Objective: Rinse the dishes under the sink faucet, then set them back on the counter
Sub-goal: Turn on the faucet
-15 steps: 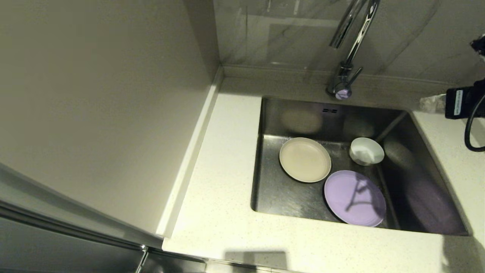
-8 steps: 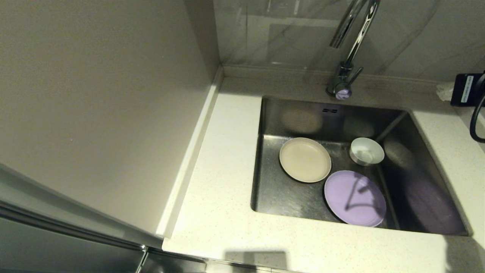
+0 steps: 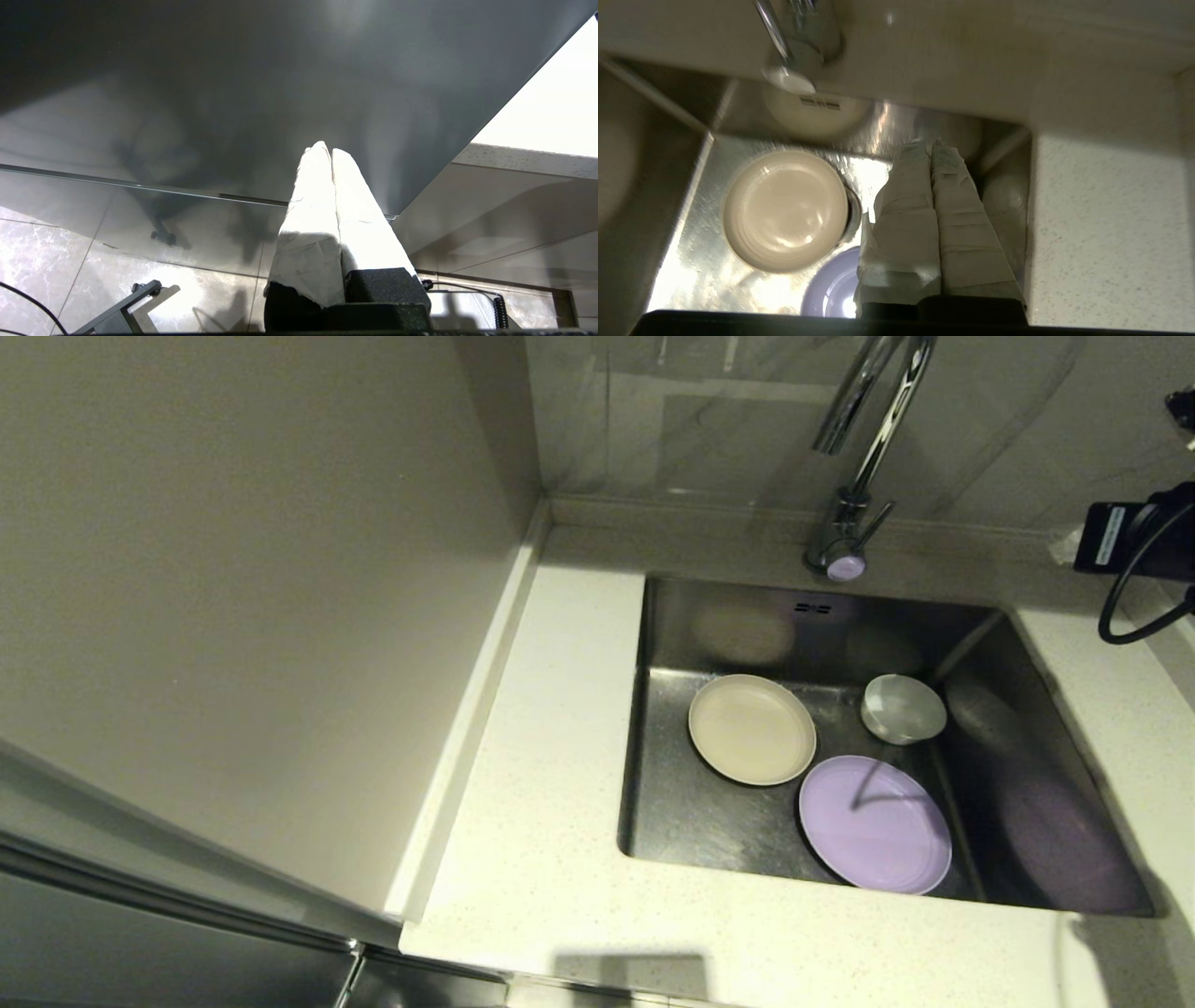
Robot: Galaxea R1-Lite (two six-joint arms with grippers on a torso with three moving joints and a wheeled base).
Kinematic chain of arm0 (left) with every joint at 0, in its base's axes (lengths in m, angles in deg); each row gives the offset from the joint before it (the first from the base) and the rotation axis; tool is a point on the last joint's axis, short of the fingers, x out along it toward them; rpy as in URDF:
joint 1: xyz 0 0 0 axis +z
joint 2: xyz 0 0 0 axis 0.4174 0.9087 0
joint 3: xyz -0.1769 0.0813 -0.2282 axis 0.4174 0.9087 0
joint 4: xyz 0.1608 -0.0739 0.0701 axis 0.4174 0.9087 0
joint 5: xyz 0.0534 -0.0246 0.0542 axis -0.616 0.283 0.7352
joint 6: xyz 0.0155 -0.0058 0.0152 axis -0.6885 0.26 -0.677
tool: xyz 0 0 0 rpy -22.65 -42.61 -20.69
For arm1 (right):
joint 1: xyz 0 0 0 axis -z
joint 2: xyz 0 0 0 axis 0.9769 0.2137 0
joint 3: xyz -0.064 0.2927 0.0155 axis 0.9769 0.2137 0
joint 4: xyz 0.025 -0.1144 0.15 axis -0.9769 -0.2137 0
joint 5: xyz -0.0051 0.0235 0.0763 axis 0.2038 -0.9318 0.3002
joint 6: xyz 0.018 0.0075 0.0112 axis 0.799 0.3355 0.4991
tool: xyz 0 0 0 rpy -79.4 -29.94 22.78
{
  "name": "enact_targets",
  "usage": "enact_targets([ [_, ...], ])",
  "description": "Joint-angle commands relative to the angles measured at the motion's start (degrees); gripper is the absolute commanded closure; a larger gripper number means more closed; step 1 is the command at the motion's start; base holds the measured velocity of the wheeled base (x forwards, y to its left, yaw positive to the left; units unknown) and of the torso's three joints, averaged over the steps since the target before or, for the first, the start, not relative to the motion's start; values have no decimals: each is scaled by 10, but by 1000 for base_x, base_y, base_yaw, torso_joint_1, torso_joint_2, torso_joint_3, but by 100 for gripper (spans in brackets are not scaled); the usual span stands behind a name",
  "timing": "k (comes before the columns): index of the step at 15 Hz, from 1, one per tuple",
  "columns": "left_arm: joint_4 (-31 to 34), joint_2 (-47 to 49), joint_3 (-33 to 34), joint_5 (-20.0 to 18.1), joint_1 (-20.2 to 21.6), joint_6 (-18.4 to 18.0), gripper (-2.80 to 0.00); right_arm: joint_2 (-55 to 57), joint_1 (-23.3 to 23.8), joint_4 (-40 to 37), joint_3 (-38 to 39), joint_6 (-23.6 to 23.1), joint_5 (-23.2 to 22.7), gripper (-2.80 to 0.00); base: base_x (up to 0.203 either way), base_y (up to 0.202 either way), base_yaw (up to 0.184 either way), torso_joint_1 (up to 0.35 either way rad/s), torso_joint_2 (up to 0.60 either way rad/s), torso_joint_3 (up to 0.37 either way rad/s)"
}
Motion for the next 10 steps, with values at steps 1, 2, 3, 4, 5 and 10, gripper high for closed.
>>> enact_targets([
  [1,0,-2,0,0,0,0,0,39,-1,0,9,-18,7,0,0,0,0,0,0,0],
  [2,0,-2,0,0,0,0,0,45,1,-3,20,-24,31,0,0,0,0,0,0,0],
  [3,0,-2,0,0,0,0,0,52,1,-14,21,-8,55,0,0,0,0,0,0,0],
  [4,0,-2,0,0,0,-1,0,59,1,-32,12,48,80,0,0,0,0,0,0,0],
  [5,0,-2,0,0,0,0,0,68,-5,-62,-12,120,110,0,0,0,0,0,0,0],
  [10,0,-2,0,0,0,0,0,133,-48,-164,-196,330,172,0,0,0,0,0,0,0],
])
